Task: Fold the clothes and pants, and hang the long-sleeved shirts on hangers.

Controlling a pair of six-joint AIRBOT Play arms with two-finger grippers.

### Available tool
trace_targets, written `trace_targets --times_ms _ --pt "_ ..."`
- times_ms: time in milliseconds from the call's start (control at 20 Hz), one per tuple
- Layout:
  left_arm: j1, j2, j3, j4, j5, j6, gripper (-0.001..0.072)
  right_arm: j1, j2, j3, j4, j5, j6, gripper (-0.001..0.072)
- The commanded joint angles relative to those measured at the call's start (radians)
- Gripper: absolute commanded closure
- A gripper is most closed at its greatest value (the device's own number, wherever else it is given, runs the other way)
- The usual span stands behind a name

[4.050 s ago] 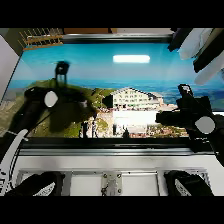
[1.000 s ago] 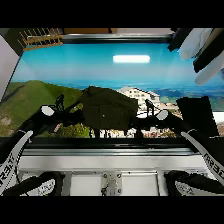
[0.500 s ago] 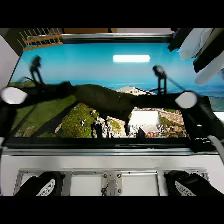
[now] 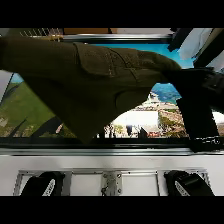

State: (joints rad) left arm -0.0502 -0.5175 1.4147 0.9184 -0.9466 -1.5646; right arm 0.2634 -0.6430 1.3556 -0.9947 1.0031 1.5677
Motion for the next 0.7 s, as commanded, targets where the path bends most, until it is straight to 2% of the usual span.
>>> trace_targets --times_ms 0,150,200,300,400,550,650 --pt "0.0 0.097 0.021 0.004 0.004 -0.079 0.0687 0.0 0.095 0.016 -0.081 0.022 0.183 0.0665" --pt "0.0 0.047 0.019 0.006 -0.043 -0.086 0.0687 0.0 0.073 0.014 -0.174 0.137 0.352 0.0665" --pt "0.0 0.005 0.011 0.006 -0.074 -0.087 0.0688 0.0 0.036 0.012 -0.202 0.193 0.381 0.0664" --pt "0.0 -0.1 -0.048 0.003 -0.11 -0.086 0.0687 0.0 -0.07 0.006 -0.229 0.286 0.373 0.0664" --pt "0.0 -0.227 -0.143 0.004 -0.101 -0.086 0.0687 0.0 -0.212 -0.003 -0.228 0.316 0.304 0.0664" --pt "-0.002 -0.473 -0.251 0.001 -0.05 -0.085 0.0687 0.0 -0.472 -0.003 -0.235 0.289 0.228 0.0665" --pt "-0.002 -0.663 -0.243 -0.003 -0.037 -0.082 0.0687 -0.004 -0.645 0.002 -0.253 0.213 0.191 0.0665"
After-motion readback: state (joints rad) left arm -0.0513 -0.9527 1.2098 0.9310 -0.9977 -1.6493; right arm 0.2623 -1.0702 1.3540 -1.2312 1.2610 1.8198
